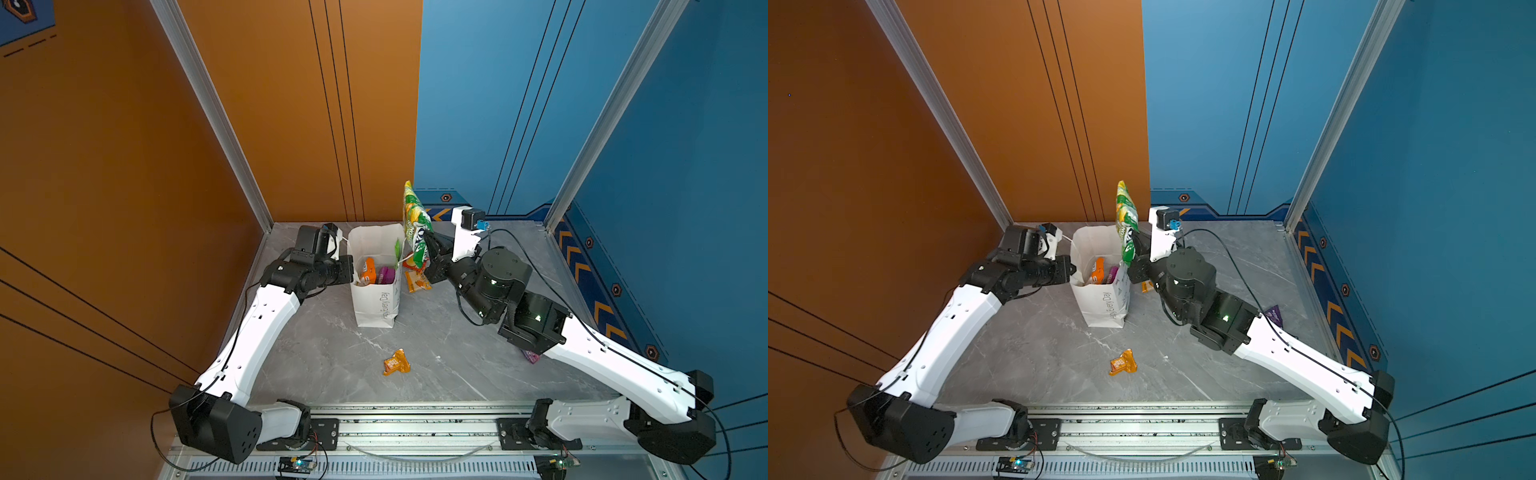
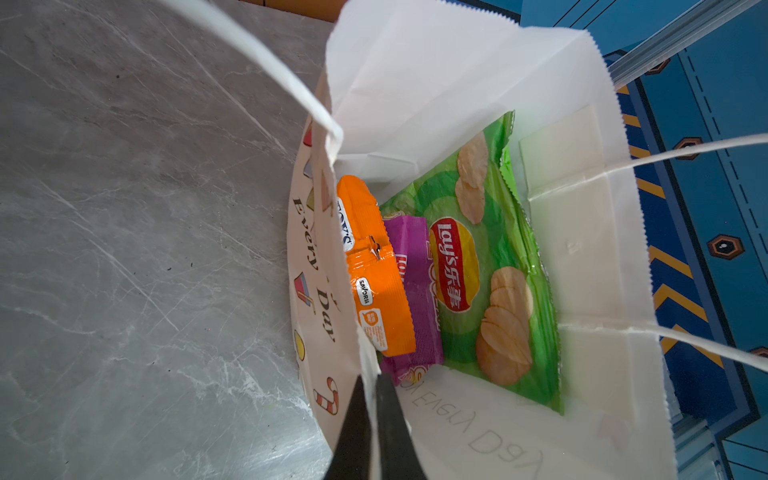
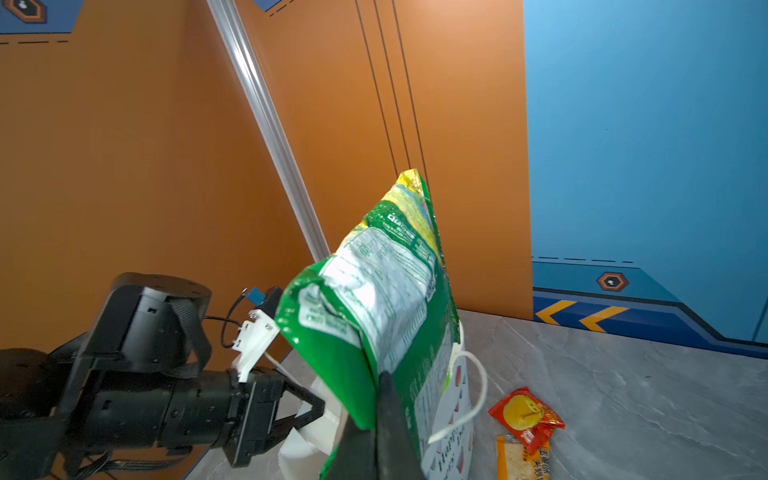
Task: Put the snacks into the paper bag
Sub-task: 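Lift the green snack bag with the right gripper toward the paper bag, then lower the green bag into the paper bag opening with the right gripper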
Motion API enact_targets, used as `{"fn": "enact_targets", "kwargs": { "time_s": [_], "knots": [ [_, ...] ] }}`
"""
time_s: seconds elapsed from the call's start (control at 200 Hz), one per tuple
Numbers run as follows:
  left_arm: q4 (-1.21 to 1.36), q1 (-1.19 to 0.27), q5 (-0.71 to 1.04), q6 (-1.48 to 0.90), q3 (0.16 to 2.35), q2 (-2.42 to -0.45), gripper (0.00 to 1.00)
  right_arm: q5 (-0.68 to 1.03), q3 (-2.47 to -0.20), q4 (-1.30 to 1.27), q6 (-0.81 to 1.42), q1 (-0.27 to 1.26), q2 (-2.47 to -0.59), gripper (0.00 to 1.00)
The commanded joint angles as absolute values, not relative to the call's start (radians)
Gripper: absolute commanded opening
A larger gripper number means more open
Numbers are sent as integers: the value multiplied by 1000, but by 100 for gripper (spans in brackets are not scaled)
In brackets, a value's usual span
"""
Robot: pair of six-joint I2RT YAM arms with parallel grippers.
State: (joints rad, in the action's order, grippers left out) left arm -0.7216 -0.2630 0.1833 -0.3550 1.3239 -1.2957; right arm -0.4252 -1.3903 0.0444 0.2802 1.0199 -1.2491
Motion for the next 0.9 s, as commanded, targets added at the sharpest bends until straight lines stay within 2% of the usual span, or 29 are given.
{"fn": "enact_targets", "kwargs": {
  "time_s": [0.0,0.606,0.896],
  "knots": [
    [-690,-269,150,-321,1318,-1270,0,-402,-1477,48,280,1044,-1283,0],
    [-690,-290,148,-321,1318,-1264,0,-361,-1645,176,496,1050,-1507,0],
    [-690,-291,144,-319,1318,-1264,0,-331,-1790,393,606,1019,-1628,0]
  ]
}}
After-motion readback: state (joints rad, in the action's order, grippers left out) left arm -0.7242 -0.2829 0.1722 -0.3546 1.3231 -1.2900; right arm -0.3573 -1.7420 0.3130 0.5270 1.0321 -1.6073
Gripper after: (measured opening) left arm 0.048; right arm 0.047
